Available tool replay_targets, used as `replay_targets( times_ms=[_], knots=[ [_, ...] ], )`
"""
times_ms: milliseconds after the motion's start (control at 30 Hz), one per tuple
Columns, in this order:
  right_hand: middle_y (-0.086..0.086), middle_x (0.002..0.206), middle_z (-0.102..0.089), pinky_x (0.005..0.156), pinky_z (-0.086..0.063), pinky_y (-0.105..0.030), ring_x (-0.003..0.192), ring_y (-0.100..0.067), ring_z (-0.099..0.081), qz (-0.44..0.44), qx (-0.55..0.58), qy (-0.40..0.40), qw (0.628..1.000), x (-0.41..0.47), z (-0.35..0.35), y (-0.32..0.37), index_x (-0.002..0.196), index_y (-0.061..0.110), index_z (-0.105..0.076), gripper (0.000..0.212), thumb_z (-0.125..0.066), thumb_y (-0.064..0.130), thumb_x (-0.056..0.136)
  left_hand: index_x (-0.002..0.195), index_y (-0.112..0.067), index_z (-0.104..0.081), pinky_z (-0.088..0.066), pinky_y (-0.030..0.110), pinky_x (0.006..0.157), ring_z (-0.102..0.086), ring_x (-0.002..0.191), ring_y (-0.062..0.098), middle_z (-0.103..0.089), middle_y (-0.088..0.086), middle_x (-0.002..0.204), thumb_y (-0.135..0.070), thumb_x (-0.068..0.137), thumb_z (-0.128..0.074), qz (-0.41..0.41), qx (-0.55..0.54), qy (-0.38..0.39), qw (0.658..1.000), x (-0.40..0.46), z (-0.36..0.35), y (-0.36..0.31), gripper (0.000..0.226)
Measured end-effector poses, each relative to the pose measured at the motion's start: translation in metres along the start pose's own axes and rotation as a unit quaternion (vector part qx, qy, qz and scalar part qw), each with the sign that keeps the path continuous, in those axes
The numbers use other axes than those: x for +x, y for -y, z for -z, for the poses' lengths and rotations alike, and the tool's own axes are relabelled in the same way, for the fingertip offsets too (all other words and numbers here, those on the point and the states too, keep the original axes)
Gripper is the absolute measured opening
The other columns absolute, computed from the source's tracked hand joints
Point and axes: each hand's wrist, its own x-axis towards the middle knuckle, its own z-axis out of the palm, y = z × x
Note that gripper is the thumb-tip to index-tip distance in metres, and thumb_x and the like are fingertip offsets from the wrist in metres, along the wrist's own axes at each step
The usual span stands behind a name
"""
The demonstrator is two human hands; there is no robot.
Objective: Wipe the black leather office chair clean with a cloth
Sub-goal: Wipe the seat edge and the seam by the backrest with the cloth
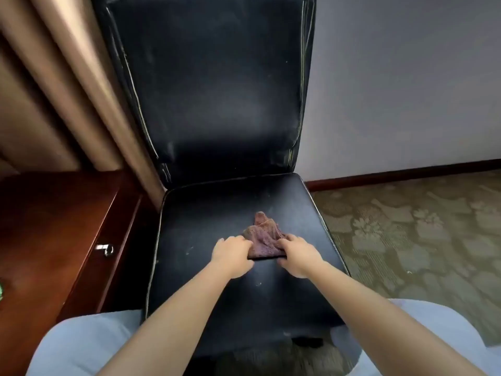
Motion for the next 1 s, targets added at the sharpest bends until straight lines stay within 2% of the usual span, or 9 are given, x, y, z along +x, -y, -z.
replay_targets(
  times_ms=[100,267,467,567,633,733,867,933,1000],
  knots=[
    [-0.005,0.131,-0.045,0.09,-0.043,-0.038,0.119,-0.028,-0.043,-0.019,0.012,-0.02,1.0,0.012,-0.003,-0.007,0.123,0.016,-0.048,0.037,-0.05,0.035,0.092,0.13,-0.018,-0.052,-0.044,0.038,0.096,-0.049,0.119,0.023,-0.051,0.001,0.132,-0.033,0.094,-0.05,0.039,-0.071,-0.014,0.997,0.017,-0.008,0.0,0.039],
    [-0.007,0.124,-0.05,0.088,-0.044,-0.038,0.113,-0.029,-0.047,-0.018,0.044,-0.028,0.998,0.041,0.0,-0.006,0.121,0.013,-0.051,0.033,-0.049,0.03,0.093,0.111,-0.014,-0.058,-0.047,0.037,0.086,-0.052,0.11,0.024,-0.052,0.003,0.122,-0.024,0.094,-0.047,0.045,-0.073,-0.02,0.996,0.049,-0.011,0.002,0.022],
    [-0.01,0.114,-0.058,0.079,-0.041,-0.032,0.106,-0.03,-0.052,-0.046,0.096,-0.075,0.991,0.066,-0.001,0.002,0.122,0.011,-0.048,0.034,-0.051,0.013,0.088,0.117,-0.017,-0.048,-0.048,0.035,0.076,-0.056,0.102,0.025,-0.058,0.003,0.113,-0.015,0.091,-0.054,0.09,-0.143,-0.019,0.985,0.073,-0.015,0.007,0.027],
    [-0.011,0.113,-0.057,0.079,-0.042,-0.032,0.105,-0.03,-0.053,-0.049,0.105,-0.068,0.991,0.07,0.0,0.008,0.125,0.015,-0.048,0.037,-0.053,0.019,0.088,0.122,-0.02,-0.052,-0.048,0.032,0.077,-0.057,0.104,0.024,-0.061,0.002,0.113,-0.016,0.09,-0.056,0.094,-0.154,-0.013,0.983,0.076,-0.015,0.01,0.033],
    [-0.007,0.111,-0.055,0.079,-0.043,-0.032,0.103,-0.028,-0.055,-0.038,0.103,-0.053,0.992,0.07,0.002,0.011,0.13,0.026,-0.046,0.04,-0.055,0.028,0.09,0.106,-0.02,-0.06,-0.046,0.03,0.073,-0.057,0.1,0.023,-0.061,0.001,0.108,-0.016,0.088,-0.055,0.085,-0.139,-0.013,0.986,0.075,-0.01,0.012,0.02],
    [-0.003,0.111,-0.052,0.079,-0.044,-0.032,0.099,-0.027,-0.056,-0.027,0.098,-0.038,0.994,0.065,0.01,0.011,0.127,0.036,-0.047,0.036,-0.049,0.028,0.092,0.084,-0.019,-0.056,-0.042,0.03,0.066,-0.055,0.089,0.021,-0.056,0.0,0.094,-0.014,0.085,-0.055,0.069,-0.131,-0.008,0.989,0.07,0.001,0.018,0.005],
    [-0.005,0.111,-0.052,0.072,-0.039,-0.028,0.101,-0.028,-0.055,-0.022,0.043,-0.042,0.998,0.054,0.031,0.013,0.117,0.024,-0.059,0.031,-0.044,0.019,0.091,0.077,-0.023,-0.048,-0.037,0.027,0.06,-0.053,0.079,0.02,-0.057,-0.001,0.089,-0.004,0.081,-0.049,0.078,-0.169,-0.01,0.982,0.056,0.022,0.027,0.02],
    [-0.002,0.108,-0.053,0.072,-0.045,-0.028,0.099,-0.025,-0.056,-0.032,0.056,-0.065,0.996,0.051,0.043,0.017,0.111,0.02,-0.062,0.028,-0.045,0.019,0.089,0.082,-0.024,-0.049,-0.036,0.027,0.058,-0.051,0.079,0.019,-0.058,-0.001,0.091,-0.001,0.082,-0.049,0.073,-0.169,-0.026,0.983,0.048,0.036,0.03,0.022],
    [-0.002,0.107,-0.055,0.07,-0.044,-0.028,0.099,-0.025,-0.056,-0.039,0.074,-0.097,0.992,0.047,0.056,0.023,0.105,0.016,-0.062,0.024,-0.045,0.015,0.088,0.104,-0.026,-0.052,-0.038,0.027,0.058,-0.053,0.08,0.019,-0.059,-0.001,0.097,-0.002,0.084,-0.05,0.05,-0.172,-0.042,0.983,0.042,0.05,0.034,0.031]
  ],
)
